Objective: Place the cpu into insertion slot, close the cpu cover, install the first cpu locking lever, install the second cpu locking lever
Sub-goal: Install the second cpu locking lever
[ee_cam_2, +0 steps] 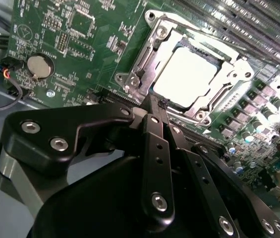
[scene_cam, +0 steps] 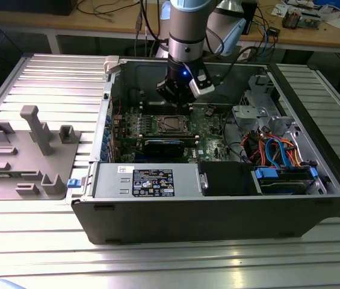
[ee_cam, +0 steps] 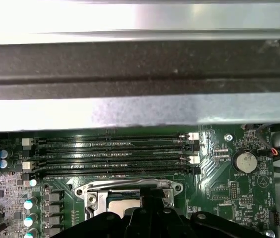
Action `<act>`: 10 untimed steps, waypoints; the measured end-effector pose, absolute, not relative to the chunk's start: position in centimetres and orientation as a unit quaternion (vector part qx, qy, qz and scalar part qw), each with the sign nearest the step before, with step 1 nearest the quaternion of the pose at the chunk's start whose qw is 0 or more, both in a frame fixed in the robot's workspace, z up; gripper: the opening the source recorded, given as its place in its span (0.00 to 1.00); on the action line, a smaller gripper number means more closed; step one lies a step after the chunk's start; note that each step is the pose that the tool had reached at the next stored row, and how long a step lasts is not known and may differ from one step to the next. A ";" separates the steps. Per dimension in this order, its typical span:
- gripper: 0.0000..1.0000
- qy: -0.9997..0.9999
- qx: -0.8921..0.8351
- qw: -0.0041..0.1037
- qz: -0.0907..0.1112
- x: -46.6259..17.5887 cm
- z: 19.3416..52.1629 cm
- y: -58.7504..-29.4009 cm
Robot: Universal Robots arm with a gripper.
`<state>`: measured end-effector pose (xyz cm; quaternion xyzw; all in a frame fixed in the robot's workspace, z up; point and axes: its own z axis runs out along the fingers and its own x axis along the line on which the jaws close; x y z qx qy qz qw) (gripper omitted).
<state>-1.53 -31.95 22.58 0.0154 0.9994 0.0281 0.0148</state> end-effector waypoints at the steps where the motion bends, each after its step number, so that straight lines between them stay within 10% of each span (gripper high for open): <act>1: 0.11 1.000 0.015 0.015 0.023 -1.5 22.6 -32.0; 10: 0.11 1.000 0.015 0.015 0.008 -1.5 23.5 -32.0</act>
